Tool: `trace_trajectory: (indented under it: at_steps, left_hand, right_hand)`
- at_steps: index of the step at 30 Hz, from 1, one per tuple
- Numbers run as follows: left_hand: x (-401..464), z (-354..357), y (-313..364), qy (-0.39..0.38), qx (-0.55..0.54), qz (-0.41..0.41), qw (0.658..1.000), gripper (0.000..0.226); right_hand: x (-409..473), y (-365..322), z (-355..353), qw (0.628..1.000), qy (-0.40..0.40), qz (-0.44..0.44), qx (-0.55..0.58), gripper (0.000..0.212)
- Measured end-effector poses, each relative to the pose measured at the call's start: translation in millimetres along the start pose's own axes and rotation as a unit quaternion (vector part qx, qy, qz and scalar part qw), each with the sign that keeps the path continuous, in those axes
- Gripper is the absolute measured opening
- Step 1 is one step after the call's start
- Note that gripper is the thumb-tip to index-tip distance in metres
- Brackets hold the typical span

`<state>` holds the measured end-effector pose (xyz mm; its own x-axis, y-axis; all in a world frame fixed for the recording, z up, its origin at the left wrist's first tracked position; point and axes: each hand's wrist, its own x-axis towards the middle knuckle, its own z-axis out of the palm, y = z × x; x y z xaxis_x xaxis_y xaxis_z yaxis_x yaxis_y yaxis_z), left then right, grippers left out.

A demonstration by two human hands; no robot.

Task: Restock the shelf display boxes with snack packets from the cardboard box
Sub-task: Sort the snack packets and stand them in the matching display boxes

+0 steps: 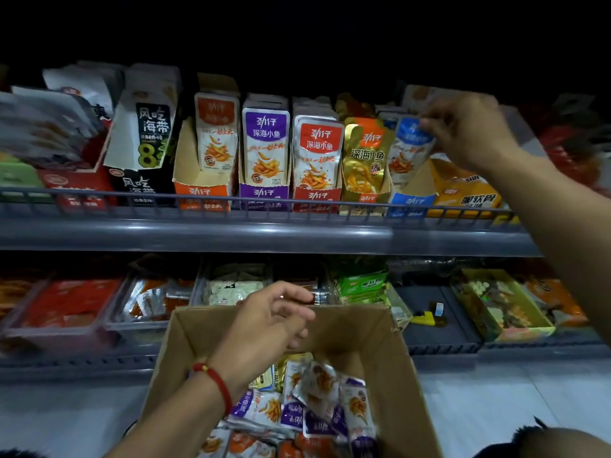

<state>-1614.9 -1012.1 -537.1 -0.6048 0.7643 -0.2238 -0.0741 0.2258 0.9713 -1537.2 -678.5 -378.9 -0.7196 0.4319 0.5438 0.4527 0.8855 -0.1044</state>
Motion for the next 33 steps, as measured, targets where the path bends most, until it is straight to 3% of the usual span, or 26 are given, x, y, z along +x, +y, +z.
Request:
trace_trajectory:
  at_steps: [8, 15, 27, 33]
  left_hand:
    - [2, -1, -2, 0.0, 0.025, -0.009, 1.0, 0.028]
    - [2, -2, -1, 0.006, 0.033, -0.017, 0.999, 0.029]
    - [2, -3, -4, 0.006, 0.043, -0.018, 0.999, 0.028]
    - [6, 0, -13, 0.007, 0.056, -0.02, 0.998, 0.025]
  right_hand:
    - [15, 8, 25, 0.998, -0.018, -0.011, -0.067, 0.03]
    - [16, 12, 34, 0.991, -0.06, 0.012, -0.118, 0.066]
    - [14, 9, 35, 0.99, -0.043, 0.009, -0.132, 0.071]
    - [-32, -2, 22, 0.997, 0.07, -0.026, -0.031, 0.05]
